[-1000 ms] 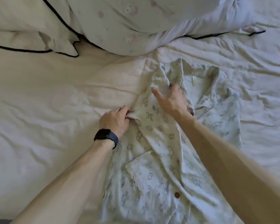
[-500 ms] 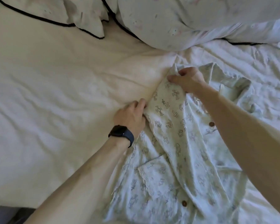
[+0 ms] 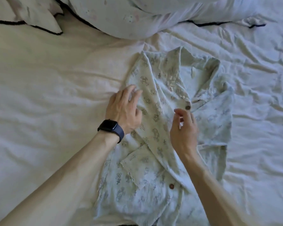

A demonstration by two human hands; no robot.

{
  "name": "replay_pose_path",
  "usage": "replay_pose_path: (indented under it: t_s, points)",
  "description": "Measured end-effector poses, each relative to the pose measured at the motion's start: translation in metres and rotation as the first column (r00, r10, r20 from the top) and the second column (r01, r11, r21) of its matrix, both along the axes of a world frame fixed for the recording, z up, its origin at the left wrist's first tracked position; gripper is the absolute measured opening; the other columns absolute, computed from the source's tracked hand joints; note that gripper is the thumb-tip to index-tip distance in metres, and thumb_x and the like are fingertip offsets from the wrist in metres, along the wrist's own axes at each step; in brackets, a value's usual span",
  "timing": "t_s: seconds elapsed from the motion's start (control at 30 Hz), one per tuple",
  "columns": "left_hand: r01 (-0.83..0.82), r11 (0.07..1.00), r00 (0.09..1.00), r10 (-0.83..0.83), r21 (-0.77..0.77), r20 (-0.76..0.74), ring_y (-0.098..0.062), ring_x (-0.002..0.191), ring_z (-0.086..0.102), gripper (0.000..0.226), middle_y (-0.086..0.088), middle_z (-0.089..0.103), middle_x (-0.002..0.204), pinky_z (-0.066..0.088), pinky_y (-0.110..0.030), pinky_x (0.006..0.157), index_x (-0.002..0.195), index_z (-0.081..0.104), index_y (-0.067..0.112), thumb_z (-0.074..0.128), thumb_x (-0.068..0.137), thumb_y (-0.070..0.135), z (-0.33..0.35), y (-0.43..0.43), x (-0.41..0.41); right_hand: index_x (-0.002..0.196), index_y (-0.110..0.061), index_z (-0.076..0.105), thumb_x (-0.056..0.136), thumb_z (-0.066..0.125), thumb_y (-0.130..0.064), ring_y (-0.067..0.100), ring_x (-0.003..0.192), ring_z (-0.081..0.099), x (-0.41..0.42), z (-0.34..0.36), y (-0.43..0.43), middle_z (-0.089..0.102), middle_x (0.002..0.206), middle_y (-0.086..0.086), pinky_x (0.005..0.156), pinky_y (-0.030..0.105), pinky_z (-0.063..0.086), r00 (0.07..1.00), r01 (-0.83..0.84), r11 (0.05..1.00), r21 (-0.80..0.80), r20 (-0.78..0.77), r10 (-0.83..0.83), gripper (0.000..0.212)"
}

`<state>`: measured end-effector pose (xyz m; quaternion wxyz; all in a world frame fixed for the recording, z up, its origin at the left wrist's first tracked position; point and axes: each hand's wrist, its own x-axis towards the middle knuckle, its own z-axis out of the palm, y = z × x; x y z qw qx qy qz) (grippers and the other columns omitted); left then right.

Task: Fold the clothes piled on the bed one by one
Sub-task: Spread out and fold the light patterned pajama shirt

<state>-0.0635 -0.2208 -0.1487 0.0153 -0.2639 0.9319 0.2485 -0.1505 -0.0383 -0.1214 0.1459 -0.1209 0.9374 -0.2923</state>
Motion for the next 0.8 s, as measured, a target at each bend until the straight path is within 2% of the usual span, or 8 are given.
replay_pose_path:
  t_s: [0.07,0.13,0.23,0.33,0.53,0.6,0.67,0.8]
  points:
    - [0.07,0.998,0.997,-0.07,0.008,0.04,-0.032,0.136,0.042,0.055,-0.012,0.041,0.153,0.033,-0.048,0.112,0.143,0.05,0.016,0.046,0.089,0.029,-0.009,0.007,-0.012,0.113,-0.021,0.068,0.101,0.06,-0.019,0.016,0.088,0.065,0.016,-0.001,0.046,0.062,0.1,-0.011,0.082,0.042,0.054,0.995,0.101,0.993,0.055,0.02,-0.102,0.015]
    - [0.058,0.998,0.993,-0.06,0.025,0.101,-0.031,0.146,0.029,0.055,-0.012,0.03,0.161,0.02,-0.048,0.12,0.151,0.04,0.019,0.044,0.098,0.035,-0.023,0.012,-0.016,0.114,-0.025,0.071,0.096,0.069,-0.028,0.01,0.088,0.064,0.027,-0.005,0.083,0.064,0.102,-0.012,0.086,0.04,0.054,0.989,0.091,0.986,0.143,0.099,-0.106,0.018]
    - [0.076,0.997,0.985,-0.073,-0.014,0.155,-0.026,0.153,0.014,0.061,-0.008,0.017,0.166,0.009,-0.044,0.124,0.158,0.025,0.021,0.032,0.102,0.044,-0.039,0.016,-0.014,0.12,-0.028,0.071,0.09,0.074,-0.043,0.011,0.1,0.058,0.039,-0.016,0.119,0.062,0.117,-0.011,0.086,0.017,0.045,0.98,-0.022,0.96,0.279,0.196,-0.034,0.033]
    - [0.075,0.995,0.988,-0.065,-0.063,0.142,-0.024,0.154,0.012,0.065,-0.006,0.012,0.167,0.006,-0.041,0.124,0.16,0.018,0.02,0.028,0.101,0.047,-0.044,0.016,-0.013,0.105,-0.021,0.077,0.095,0.071,-0.034,0.013,0.086,0.057,0.039,-0.027,0.127,0.06,0.097,-0.013,0.072,0.006,0.031,0.996,-0.047,0.97,0.238,0.087,0.027,0.017]
    - [0.067,0.993,0.98,-0.048,-0.094,0.196,-0.022,0.155,0.002,0.066,-0.005,0.001,0.168,0.001,-0.037,0.125,0.161,0.007,0.025,0.024,0.103,0.052,-0.047,0.014,-0.009,0.091,-0.019,0.076,0.095,0.072,-0.022,0.001,0.074,0.058,0.04,-0.03,0.149,0.057,0.083,-0.017,0.069,0.004,0.039,0.991,0.122,0.992,0.011,0.046,-0.122,0.006]
    - [0.083,0.992,0.972,-0.061,-0.091,0.226,-0.022,0.155,0.001,0.066,-0.005,-0.001,0.168,0.002,-0.038,0.126,0.161,0.007,0.024,0.024,0.104,0.052,-0.043,0.012,-0.009,0.088,-0.014,0.074,0.095,0.071,-0.017,0.007,0.07,0.057,0.036,-0.027,0.159,0.053,0.081,-0.017,0.066,0.007,0.039,0.99,0.139,0.99,0.009,0.006,-0.139,0.008]
    - [0.069,0.991,0.97,-0.04,-0.112,0.24,-0.024,0.154,0.007,0.065,-0.005,0.005,0.169,0.006,-0.041,0.125,0.16,0.016,0.023,0.026,0.102,0.05,-0.038,0.015,-0.012,0.089,-0.011,0.072,0.096,0.07,-0.019,0.02,0.073,0.06,0.03,-0.024,0.164,0.053,0.082,-0.011,0.066,0.022,0.043,0.993,0.12,0.989,0.083,0.008,-0.121,0.012]
    - [0.046,0.981,0.993,-0.024,-0.186,0.117,-0.027,0.148,0.024,0.055,-0.005,0.027,0.163,0.017,-0.052,0.119,0.151,0.041,0.027,0.035,0.099,0.044,-0.026,0.014,-0.039,0.103,-0.006,0.072,0.096,0.07,-0.016,0.032,0.102,0.063,0.039,-0.016,0.14,0.069,0.113,0.009,0.083,0.043,0.052,0.99,-0.049,0.992,0.115,-0.124,0.063,0.013]
